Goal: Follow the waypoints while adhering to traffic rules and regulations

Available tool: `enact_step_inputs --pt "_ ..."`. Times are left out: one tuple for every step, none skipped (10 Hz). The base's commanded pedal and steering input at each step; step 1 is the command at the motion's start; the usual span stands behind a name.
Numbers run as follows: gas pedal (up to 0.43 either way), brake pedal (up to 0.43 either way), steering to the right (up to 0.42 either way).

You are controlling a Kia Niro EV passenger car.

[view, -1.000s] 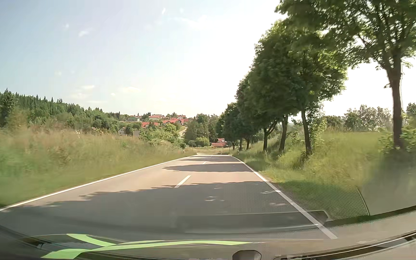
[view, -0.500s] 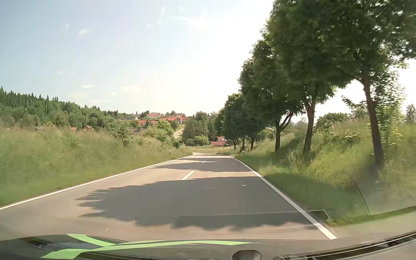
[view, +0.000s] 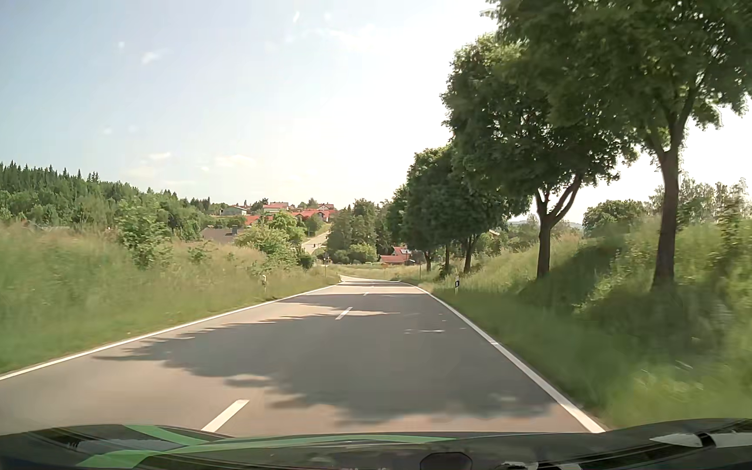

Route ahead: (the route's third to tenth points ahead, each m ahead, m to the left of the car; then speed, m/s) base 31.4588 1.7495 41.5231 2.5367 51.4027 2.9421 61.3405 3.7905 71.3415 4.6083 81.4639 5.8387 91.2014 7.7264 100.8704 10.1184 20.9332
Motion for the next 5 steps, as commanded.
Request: enact_step_inputs --pt "0.000 0.152 -0.005" --pt "0.000 0.152 -0.006" --pt "0.000 0.159 -0.006" --pt "0.000 0.159 -0.006" --pt "0.000 0.152 -0.006"
